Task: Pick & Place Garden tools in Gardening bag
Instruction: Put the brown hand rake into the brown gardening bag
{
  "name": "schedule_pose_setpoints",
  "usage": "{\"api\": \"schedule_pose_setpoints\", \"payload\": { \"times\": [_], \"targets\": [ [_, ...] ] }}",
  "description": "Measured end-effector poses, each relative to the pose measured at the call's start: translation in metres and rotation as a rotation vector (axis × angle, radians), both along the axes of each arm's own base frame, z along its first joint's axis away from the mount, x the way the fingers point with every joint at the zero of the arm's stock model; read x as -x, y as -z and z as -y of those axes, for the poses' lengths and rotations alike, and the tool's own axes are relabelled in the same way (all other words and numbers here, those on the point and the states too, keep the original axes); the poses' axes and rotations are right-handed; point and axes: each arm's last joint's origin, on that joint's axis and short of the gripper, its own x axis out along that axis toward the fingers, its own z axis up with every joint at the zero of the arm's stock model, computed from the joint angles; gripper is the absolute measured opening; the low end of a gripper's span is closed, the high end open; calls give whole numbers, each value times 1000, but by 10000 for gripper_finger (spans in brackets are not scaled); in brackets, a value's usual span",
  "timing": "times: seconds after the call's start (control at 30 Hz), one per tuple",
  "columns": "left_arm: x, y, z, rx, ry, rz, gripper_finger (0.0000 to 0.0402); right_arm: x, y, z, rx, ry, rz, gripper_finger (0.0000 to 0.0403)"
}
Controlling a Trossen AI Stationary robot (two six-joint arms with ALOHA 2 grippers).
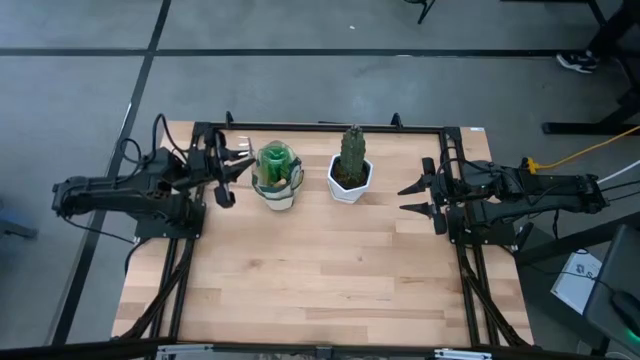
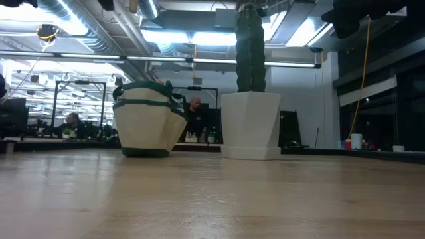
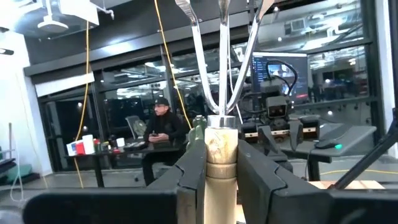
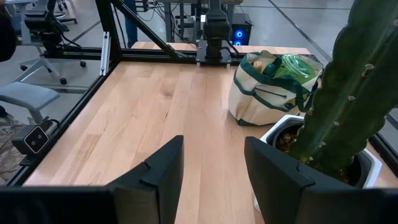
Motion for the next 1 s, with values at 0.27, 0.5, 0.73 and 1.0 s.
{"api": "schedule_pose_setpoints", "payload": {
  "times": [0.27,0.5,0.73,1.0],
  "targets": [
    [0,1,-7,9,78,-1,59,0,0,0,0,0,0,172],
    [-7,31,-10,59,139,60,59,0,0,0,0,-1,0,172],
    [-3,56,-17,122,107,127,59,0,0,0,0,0,0,172],
    [-3,71,-23,173,61,98,59,0,0,0,0,0,0,172]
  ]
}}
